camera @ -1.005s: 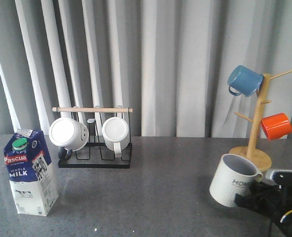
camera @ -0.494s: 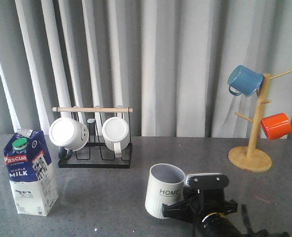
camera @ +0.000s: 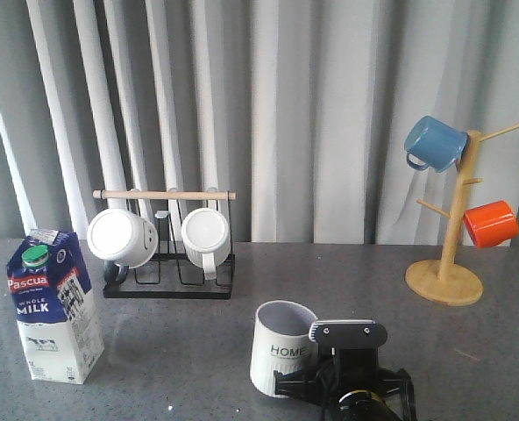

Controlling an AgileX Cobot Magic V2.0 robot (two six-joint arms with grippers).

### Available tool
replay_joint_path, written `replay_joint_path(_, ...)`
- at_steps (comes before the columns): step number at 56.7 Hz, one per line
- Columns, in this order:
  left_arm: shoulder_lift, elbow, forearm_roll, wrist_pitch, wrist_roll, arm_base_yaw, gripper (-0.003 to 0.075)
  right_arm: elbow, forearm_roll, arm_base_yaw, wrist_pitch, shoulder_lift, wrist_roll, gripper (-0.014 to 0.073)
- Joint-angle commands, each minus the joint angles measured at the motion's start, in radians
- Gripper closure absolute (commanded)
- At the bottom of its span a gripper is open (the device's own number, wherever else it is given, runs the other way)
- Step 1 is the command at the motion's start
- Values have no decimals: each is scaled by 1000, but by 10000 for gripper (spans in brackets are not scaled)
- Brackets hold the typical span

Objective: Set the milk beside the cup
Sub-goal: 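Slide the white HOME mug toward the table center with the right gripper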

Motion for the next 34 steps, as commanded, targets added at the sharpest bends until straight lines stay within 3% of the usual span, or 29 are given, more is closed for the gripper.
replay_joint_path(1, -10, -34, -3, -77, -1, -6, 187, -25, -36, -1, -69, -49, -10, 531)
replay_joint_path(23, -10, -34, -3, -77, -1, -6, 187, -21, -48, -2, -29, -79, -10, 346)
replay_joint_path(34, -10, -34, -3, -77, -1, -6, 187, -13, -84, -2, 40, -99, -14, 328)
